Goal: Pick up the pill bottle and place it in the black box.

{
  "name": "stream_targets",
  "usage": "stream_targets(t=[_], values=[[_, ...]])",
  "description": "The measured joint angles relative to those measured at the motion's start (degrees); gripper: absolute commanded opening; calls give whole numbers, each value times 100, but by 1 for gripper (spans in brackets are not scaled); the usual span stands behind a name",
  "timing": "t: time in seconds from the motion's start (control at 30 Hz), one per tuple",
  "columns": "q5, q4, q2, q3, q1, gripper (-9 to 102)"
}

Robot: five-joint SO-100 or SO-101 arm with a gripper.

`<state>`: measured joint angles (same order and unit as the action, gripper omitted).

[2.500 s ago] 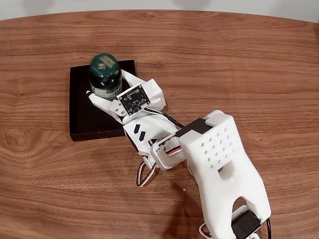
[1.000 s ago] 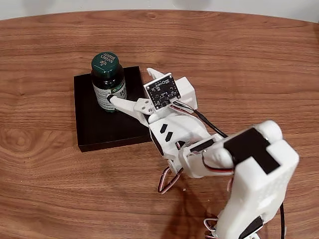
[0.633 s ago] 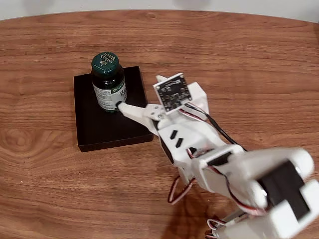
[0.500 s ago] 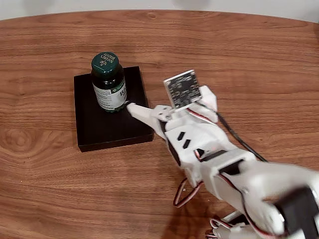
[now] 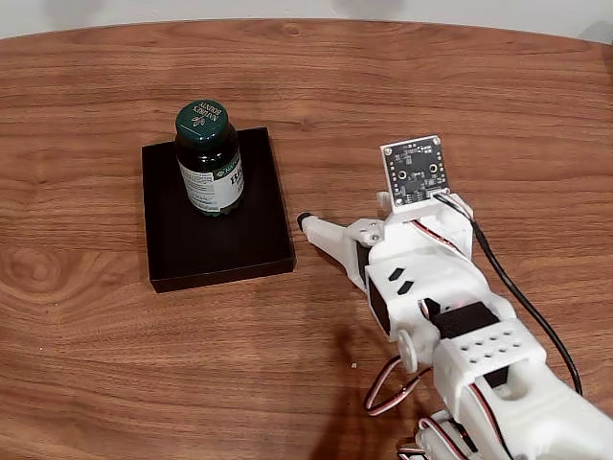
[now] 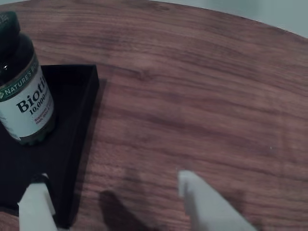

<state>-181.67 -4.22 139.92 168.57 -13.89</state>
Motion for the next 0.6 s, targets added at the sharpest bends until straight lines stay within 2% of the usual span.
stream_targets(t=[0.6], values=[[9, 1345, 1608, 562, 141, 27]])
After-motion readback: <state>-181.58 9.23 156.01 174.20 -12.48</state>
